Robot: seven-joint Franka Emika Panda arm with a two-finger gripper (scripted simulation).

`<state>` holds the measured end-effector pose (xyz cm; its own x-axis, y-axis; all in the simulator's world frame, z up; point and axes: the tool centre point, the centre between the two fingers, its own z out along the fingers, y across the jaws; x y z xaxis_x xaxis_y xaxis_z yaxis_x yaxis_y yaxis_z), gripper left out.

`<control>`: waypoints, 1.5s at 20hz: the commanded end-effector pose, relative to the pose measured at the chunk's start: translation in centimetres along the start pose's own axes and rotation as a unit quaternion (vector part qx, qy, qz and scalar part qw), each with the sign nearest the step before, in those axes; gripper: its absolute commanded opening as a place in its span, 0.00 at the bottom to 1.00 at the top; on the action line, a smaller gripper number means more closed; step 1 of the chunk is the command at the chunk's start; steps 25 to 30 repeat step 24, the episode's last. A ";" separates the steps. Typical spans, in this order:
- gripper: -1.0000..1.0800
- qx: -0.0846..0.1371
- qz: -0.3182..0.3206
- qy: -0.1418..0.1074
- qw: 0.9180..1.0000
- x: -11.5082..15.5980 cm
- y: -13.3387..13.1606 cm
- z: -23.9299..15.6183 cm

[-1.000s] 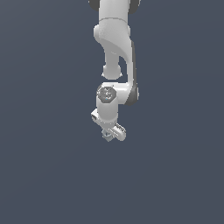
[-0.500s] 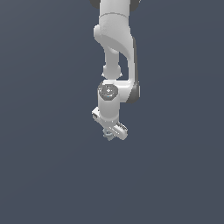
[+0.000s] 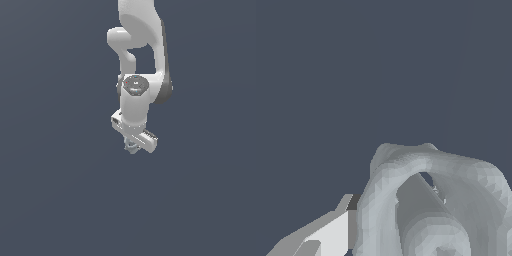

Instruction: Pick up the object and move it to a goal position.

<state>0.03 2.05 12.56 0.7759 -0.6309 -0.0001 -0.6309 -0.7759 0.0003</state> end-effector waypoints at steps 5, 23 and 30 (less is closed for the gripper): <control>0.00 0.000 0.000 0.001 1.000 -1.6 -2.4 -6.3; 0.00 0.000 0.000 0.000 1.000 -3.0 -5.0 -12.3; 0.00 0.000 0.000 0.000 1.000 -2.9 -5.0 -12.3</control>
